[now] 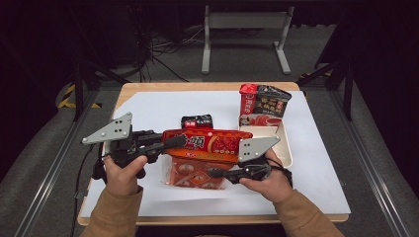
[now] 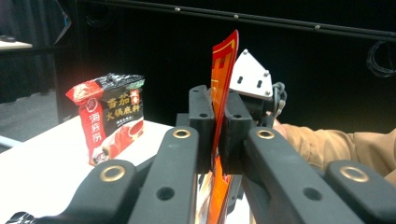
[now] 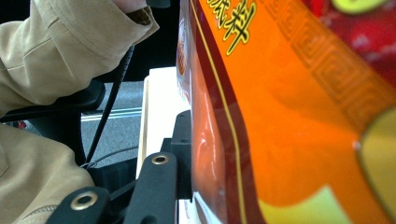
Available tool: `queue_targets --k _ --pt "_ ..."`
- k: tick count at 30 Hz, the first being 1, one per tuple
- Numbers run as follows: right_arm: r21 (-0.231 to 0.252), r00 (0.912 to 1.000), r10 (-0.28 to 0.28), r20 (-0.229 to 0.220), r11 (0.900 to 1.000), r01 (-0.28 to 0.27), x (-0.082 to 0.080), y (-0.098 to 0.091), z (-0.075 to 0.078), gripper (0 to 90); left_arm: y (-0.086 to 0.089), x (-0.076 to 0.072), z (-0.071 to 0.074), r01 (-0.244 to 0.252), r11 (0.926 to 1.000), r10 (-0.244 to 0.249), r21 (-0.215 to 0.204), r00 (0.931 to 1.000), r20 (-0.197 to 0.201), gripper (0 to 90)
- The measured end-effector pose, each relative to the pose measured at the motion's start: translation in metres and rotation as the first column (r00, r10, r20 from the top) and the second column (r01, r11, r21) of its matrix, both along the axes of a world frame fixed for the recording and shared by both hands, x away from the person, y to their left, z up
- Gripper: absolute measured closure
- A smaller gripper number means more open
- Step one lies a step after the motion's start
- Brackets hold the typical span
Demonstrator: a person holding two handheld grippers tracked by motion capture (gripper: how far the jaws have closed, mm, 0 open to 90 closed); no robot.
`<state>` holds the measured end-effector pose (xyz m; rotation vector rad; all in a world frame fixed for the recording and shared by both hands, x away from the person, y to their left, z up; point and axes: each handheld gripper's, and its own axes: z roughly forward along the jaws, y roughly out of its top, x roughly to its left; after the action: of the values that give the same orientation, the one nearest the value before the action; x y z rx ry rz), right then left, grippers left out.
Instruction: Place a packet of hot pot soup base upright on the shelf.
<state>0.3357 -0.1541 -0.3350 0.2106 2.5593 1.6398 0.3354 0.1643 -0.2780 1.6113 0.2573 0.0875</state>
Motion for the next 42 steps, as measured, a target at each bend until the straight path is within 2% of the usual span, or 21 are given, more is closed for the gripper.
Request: queue_targets --k 1,7,8,9,10,11,13,16,21,26,28,30,33,35,37,39,41,42 --pt "-0.003 1.0 -0.003 -0.003 1.0 0.003 0.0 -0.001 0.001 70.4 0.002 0.001 -0.001 -0.025 0.9997 0.025 0.008 0.9997 0.001 80.4" --pt "-0.024 0.9988 -0.043 -0.022 0.9988 0.043 0.001 -0.011 0.01 70.5 0.007 0.004 -0.003 -0.07 0.997 0.07 0.034 0.9975 -0.002 62.1" --pt "-0.024 0.9988 -0.043 -0.022 0.9988 0.043 0.001 -0.011 0.01 70.5 0.008 0.005 -0.004 -0.082 0.9956 0.082 0.045 0.9966 -0.003 62.1" --pt "-0.026 0.9981 -0.054 -0.027 0.9982 0.054 0.002 -0.015 0.015 70.5 0.009 0.006 -0.004 -0.094 0.9941 0.094 0.055 0.9956 -0.001 55.4" --pt "-0.026 0.9981 -0.054 -0.027 0.9982 0.054 0.002 -0.015 0.015 70.5 0.009 0.007 -0.004 -0.102 0.9928 0.103 0.062 0.9947 -0.002 55.4" --pt "-0.028 0.9974 -0.065 -0.03 0.9975 0.064 0.002 -0.018 0.02 70.5 0.009 0.008 -0.005 -0.116 0.9906 0.117 0.072 0.9931 -0.006 42.5" --pt "-0.032 0.9962 -0.08 -0.034 0.9964 0.079 0.003 -0.022 0.025 70.5 0.008 0.012 -0.007 -0.131 0.9854 0.132 0.109 0.9912 -0.005 39.8" --pt "-0.031 0.9952 -0.091 -0.036 0.9955 0.09 0.003 -0.026 0.03 70.4 0.01 0.015 -0.01 -0.134 0.9821 0.137 0.132 0.9905 -0.013 39.0" --pt "-0.035 0.9919 -0.119 -0.044 0.9925 0.117 0.005 -0.035 0.04 70.5 0.015 0.019 -0.013 -0.174 0.9687 0.178 0.177 0.984 -0.009 37.1" --pt "-0.04 0.9882 -0.147 -0.044 0.9886 0.145 0.007 -0.042 0.049 70.5 0.021 0.024 -0.018 -0.218 0.9496 0.224 0.225 0.9746 -0.001 35.1" --pt "-0.043 0.9866 -0.159 -0.039 0.9867 0.157 0.008 -0.046 0.052 70.4 0.023 0.025 -0.019 -0.222 0.9488 0.229 0.225 0.9734 -0.007 34.8" --pt "-0.045 0.9845 -0.171 -0.038 0.9845 0.17 0.008 -0.049 0.056 70.5 0.029 0.03 -0.024 -0.242 0.9397 0.254 0.242 0.9669 -0.022 34.2" --pt "-0.051 0.9811 -0.19 -0.036 0.9808 0.188 0.008 -0.054 0.062 70.5 0.034 0.035 -0.029 -0.256 0.9337 0.274 0.25 0.9608 -0.04 33.9" --pt "-0.058 0.9792 -0.199 -0.038 0.9787 0.197 0.009 -0.056 0.066 70.5 0.038 0.041 -0.034 -0.27 0.9272 0.294 0.26 0.9542 -0.057 33.3" --pt "-0.062 0.9769 -0.209 -0.045 0.9766 0.206 0.009 -0.059 0.069 70.5 0.04 0.044 -0.038 -0.276 0.926 0.305 0.258 0.9487 -0.082 32.2" --pt "-0.063 0.9751 -0.217 -0.047 0.9749 0.214 0.01 -0.062 0.073 70.5 0.042 0.048 -0.043 -0.285 0.9177 0.318 0.277 0.9442 -0.084 31.9" --pt "-0.064 0.9721 -0.23 -0.048 0.9719 0.226 0.011 -0.066 0.077 70.5 0.043 0.051 -0.047 -0.288 0.9145 0.326 0.284 0.9406 -0.095 31.6" --pt "-0.064 0.9706 -0.235 -0.051 0.9706 0.232 0.011 -0.067 0.079 70.5 0.044 0.053 -0.049 -0.293 0.9104 0.329 0.292 0.9404 -0.085 31.6"
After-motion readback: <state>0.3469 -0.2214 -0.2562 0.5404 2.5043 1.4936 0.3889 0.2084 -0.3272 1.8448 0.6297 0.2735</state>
